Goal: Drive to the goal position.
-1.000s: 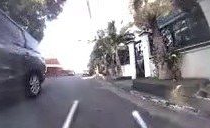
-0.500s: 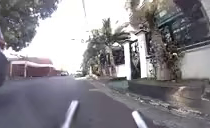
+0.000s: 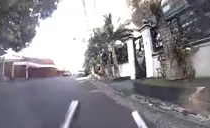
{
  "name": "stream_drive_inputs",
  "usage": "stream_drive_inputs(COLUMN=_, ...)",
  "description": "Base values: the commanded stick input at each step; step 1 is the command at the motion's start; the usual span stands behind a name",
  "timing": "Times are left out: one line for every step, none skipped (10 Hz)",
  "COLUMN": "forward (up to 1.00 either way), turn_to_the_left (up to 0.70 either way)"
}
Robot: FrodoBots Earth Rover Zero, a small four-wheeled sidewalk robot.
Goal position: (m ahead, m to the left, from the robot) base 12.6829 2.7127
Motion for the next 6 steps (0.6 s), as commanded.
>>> stream_drive_inputs(forward=0.70, turn_to_the_left=0.35)
stream_drive_inputs(forward=0.70, turn_to_the_left=0.35)
stream_drive_inputs(forward=0.70, turn_to_the_left=0.29)
stream_drive_inputs(forward=0.70, turn_to_the_left=0.13)
stream_drive_inputs(forward=0.70, turn_to_the_left=0.00)
stream_drive_inputs(forward=0.70, turn_to_the_left=0.00)
